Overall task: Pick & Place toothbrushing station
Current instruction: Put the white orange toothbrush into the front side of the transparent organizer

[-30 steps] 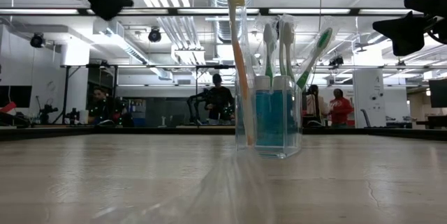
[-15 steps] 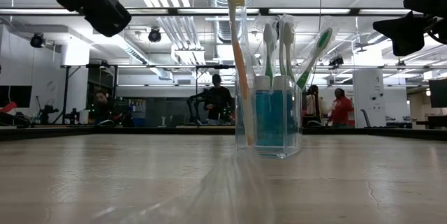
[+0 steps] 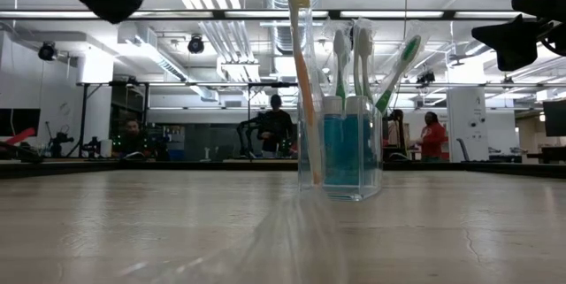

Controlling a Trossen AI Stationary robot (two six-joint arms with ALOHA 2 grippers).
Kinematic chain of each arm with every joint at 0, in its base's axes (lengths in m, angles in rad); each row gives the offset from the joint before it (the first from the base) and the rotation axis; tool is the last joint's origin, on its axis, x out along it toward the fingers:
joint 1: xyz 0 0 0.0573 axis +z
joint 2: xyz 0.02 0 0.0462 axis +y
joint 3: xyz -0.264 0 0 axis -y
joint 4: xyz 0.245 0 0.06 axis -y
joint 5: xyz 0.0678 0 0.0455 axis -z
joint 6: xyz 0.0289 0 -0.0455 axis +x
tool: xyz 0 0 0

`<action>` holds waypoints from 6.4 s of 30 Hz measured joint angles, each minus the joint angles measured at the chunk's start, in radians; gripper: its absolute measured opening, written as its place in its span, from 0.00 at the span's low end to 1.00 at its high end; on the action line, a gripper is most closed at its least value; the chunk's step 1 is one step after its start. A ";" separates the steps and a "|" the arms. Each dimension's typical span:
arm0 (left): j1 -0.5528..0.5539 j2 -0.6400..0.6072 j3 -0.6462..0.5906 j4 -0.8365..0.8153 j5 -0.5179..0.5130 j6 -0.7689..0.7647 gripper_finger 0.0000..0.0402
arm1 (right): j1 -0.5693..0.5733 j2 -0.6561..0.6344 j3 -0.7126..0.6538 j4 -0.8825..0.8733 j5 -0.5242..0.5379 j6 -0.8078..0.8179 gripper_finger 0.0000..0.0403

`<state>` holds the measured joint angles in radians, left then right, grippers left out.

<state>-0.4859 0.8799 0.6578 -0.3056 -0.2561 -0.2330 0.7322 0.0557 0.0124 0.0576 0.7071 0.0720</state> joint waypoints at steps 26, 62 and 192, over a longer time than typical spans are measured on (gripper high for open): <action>-0.293 0.397 0.088 0.071 -0.144 -0.474 0.37 | 0.000 -0.001 0.000 0.000 0.000 0.003 0.77; -0.510 0.795 0.129 0.434 -0.013 -0.564 0.37 | 0.000 -0.001 0.000 0.000 0.000 0.003 0.74; 0.167 0.665 0.302 0.063 0.038 -0.303 0.45 | 0.000 0.001 0.000 0.000 0.000 0.003 0.75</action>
<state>-0.3187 1.5452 0.9600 -0.2423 -0.2176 -0.5365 0.7326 0.0563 0.0124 0.0573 0.7068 0.0750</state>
